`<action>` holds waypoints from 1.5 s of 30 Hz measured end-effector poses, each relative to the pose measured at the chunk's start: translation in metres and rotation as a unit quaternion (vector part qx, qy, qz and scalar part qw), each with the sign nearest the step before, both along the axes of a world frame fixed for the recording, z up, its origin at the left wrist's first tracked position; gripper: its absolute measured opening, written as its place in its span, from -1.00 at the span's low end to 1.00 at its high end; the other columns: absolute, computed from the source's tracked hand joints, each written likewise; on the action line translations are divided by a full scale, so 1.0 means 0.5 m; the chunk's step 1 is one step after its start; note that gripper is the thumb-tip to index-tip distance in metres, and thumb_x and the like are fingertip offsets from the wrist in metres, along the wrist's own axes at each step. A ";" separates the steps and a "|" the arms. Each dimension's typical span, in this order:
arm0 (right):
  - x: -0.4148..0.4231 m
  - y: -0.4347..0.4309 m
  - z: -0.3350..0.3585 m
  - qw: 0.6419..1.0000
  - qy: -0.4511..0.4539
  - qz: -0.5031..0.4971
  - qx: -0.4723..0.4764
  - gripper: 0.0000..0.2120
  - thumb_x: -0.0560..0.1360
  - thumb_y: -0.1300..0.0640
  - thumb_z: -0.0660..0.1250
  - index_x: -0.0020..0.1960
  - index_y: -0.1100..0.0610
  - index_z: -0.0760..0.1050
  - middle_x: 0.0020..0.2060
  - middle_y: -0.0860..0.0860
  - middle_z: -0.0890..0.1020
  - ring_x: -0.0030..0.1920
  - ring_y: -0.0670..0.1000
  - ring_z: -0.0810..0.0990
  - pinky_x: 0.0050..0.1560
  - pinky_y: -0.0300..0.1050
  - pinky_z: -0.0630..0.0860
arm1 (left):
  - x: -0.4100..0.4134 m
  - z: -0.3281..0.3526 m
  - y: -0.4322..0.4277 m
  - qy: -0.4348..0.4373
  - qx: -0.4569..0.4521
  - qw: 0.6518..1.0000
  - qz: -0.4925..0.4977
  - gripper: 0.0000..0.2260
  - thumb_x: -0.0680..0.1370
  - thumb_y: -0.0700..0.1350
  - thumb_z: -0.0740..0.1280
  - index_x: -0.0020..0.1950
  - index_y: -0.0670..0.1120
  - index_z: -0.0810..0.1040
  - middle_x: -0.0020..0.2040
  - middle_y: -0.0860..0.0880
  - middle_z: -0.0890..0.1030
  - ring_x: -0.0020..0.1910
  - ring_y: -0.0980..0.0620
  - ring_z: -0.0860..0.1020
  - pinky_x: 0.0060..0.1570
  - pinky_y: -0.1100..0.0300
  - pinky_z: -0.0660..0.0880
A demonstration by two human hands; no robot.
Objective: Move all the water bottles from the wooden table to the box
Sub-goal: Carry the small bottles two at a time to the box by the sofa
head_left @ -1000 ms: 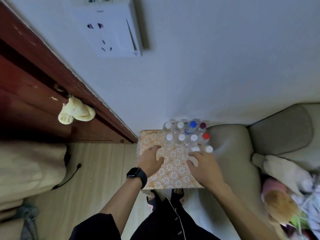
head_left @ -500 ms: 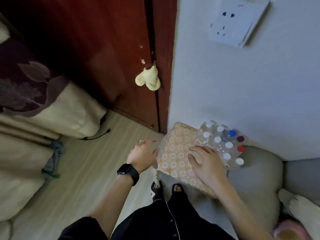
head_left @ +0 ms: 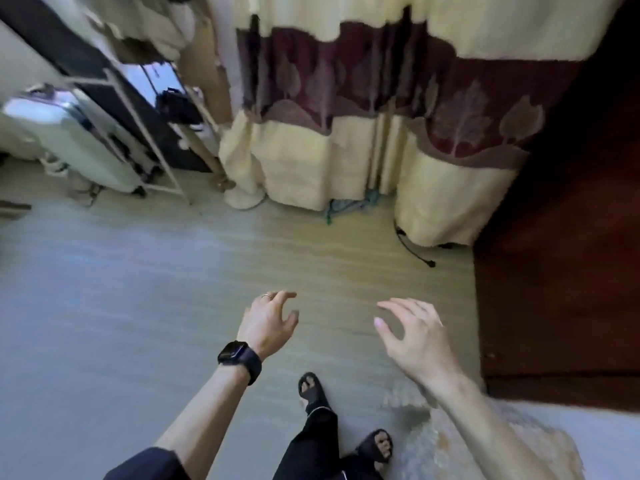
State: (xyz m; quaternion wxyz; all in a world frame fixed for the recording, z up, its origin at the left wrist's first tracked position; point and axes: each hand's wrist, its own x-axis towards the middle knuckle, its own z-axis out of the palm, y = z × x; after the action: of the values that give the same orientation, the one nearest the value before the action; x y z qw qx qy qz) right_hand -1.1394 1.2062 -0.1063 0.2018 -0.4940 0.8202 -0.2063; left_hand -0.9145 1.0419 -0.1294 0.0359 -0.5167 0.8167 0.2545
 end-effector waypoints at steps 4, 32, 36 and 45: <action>0.178 -0.226 0.081 0.978 0.030 0.199 -0.059 -0.67 0.55 -0.11 0.36 0.28 -0.05 0.61 0.23 -0.07 0.63 0.34 0.07 0.43 0.38 -0.06 0.35 | 0.254 0.084 -0.048 0.023 -0.069 0.982 0.172 -0.67 0.59 0.06 0.30 0.36 0.11 0.52 0.34 0.03 0.53 0.41 0.00 0.39 0.33 -0.03 0.38; 1.393 -1.190 0.631 0.799 0.062 0.491 -0.342 -0.56 0.56 -0.27 0.23 0.41 -0.22 0.44 0.37 -0.16 0.50 0.45 0.02 0.27 0.40 0.01 0.33 | 1.401 0.683 -0.618 -0.014 -0.375 0.802 0.464 -0.61 0.57 0.12 0.30 0.40 0.16 0.45 0.44 0.09 0.43 0.48 0.00 0.30 0.37 -0.17 0.33; 1.482 -1.351 0.650 0.791 0.061 0.494 -0.355 -0.53 0.57 -0.29 0.20 0.44 -0.22 0.41 0.41 -0.17 0.47 0.47 0.00 0.22 0.41 0.03 0.28 | 1.485 0.718 -0.781 -0.025 -0.395 0.793 0.463 -0.61 0.57 0.12 0.31 0.41 0.15 0.45 0.44 0.08 0.43 0.46 0.01 0.33 0.36 -0.14 0.35; 1.715 -1.760 0.681 0.789 0.047 0.488 -0.370 -0.50 0.55 -0.31 0.21 0.46 -0.24 0.37 0.39 -0.19 0.48 0.46 0.01 0.25 0.39 0.06 0.32 | 1.711 0.758 -1.146 -0.021 -0.407 0.781 0.474 -0.63 0.58 0.13 0.29 0.39 0.18 0.46 0.43 0.11 0.44 0.42 0.01 0.37 0.37 -0.04 0.35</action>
State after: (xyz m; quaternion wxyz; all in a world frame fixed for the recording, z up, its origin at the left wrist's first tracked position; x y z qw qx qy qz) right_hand -0.2817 0.3263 0.2339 0.0388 -0.8745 0.3388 -0.3448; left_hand -0.0588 0.4689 0.2496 -0.2857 -0.8102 0.4958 -0.1271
